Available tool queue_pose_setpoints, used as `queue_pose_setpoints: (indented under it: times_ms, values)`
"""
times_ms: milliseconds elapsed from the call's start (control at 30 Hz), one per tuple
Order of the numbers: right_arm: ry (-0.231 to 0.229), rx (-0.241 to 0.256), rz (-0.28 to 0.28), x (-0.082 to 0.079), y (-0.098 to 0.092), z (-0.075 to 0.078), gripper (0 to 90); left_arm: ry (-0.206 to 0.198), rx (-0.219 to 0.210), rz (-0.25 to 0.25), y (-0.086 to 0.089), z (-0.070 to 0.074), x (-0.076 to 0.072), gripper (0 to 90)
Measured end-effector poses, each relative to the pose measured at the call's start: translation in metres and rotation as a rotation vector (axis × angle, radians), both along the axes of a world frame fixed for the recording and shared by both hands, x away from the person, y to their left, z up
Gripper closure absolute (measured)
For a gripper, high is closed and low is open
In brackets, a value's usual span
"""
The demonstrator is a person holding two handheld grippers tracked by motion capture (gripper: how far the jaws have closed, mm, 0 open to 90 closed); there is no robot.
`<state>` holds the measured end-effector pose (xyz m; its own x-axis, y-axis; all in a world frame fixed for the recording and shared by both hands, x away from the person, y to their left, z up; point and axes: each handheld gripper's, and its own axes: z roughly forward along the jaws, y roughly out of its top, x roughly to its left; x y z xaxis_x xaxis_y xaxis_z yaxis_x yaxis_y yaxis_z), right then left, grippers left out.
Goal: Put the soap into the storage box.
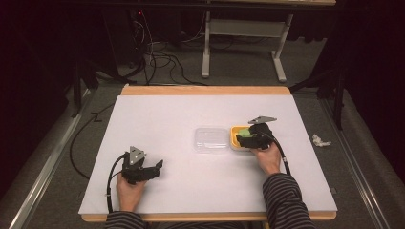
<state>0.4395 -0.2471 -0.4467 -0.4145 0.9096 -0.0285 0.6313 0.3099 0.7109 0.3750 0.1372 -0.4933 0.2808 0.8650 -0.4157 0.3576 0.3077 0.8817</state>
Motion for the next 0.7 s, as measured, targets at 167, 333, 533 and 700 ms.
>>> queue_pose_setpoints:
  times_ms: [167, 333, 533, 700]
  values:
    - [0.007, 0.000, -0.012, 0.000, -0.002, 0.001, 28.3, 0.001, 0.002, -0.001, 0.000, 0.000, 0.000, 15.6]
    - [-0.013, 0.016, -0.015, -0.002, -0.006, 0.004, 32.2, 0.001, 0.002, -0.002, 0.000, 0.000, 0.000, 15.6]
    - [-0.025, 0.014, -0.010, -0.003, -0.007, 0.007, 31.9, 0.002, 0.001, -0.004, 0.000, 0.000, 0.000, 15.6]
    - [-0.050, 0.021, -0.008, -0.006, -0.009, 0.013, 31.6, 0.004, 0.005, -0.006, 0.000, 0.000, 0.000, 15.6]
